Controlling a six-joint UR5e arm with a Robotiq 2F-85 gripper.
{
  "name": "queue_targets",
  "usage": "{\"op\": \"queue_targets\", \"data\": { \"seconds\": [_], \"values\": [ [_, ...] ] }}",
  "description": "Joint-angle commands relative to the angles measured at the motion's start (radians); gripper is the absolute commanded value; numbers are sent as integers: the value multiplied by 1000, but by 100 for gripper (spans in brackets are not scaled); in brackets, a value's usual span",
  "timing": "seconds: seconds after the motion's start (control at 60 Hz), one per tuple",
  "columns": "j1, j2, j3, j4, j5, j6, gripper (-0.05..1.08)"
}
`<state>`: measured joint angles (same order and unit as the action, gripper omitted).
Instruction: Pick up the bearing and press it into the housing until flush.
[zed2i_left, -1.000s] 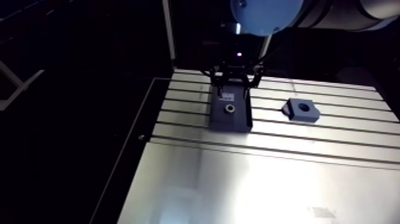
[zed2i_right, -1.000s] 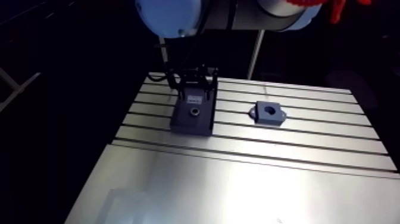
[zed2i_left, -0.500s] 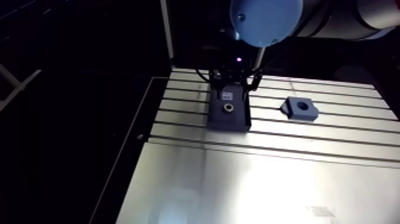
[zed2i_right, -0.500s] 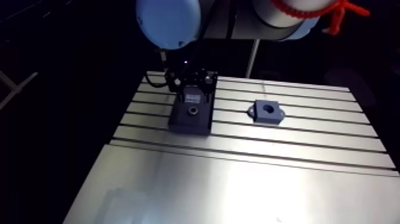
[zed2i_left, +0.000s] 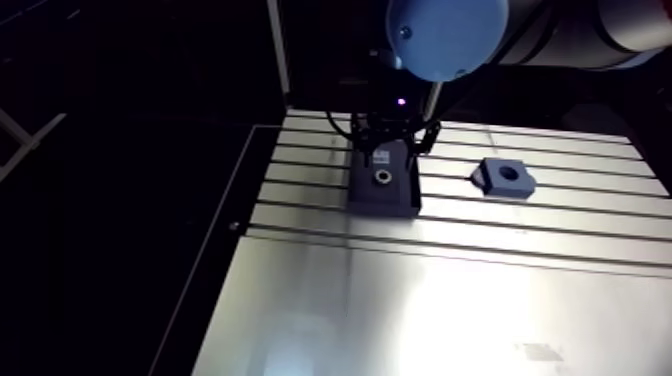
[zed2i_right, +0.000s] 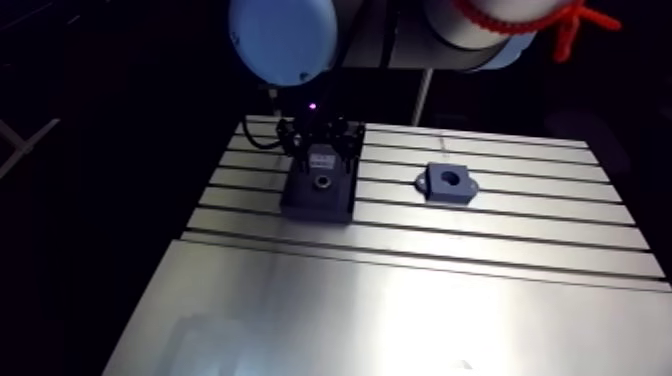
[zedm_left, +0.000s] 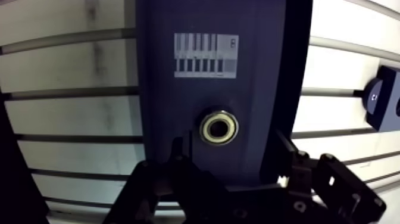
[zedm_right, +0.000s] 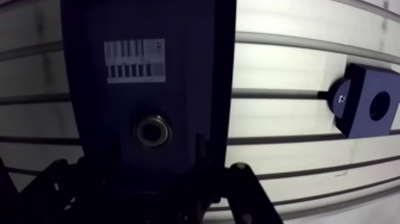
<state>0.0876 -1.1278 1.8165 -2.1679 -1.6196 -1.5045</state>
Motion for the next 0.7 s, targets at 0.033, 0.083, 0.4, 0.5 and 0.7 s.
{"op": "queue_targets", "data": {
  "seconds": [0.033, 0.083, 0.4, 0.5, 0.7],
  "values": [
    [1, 7, 2, -30, 8, -7, 29],
    [1, 10, 2, -35, 11, -7, 29],
    [1, 24, 1, -46, 31, -9, 29],
    [1, 24, 1, -46, 31, -10, 29],
    [0, 24, 6, -46, 28, -12, 29]
  ]
}}
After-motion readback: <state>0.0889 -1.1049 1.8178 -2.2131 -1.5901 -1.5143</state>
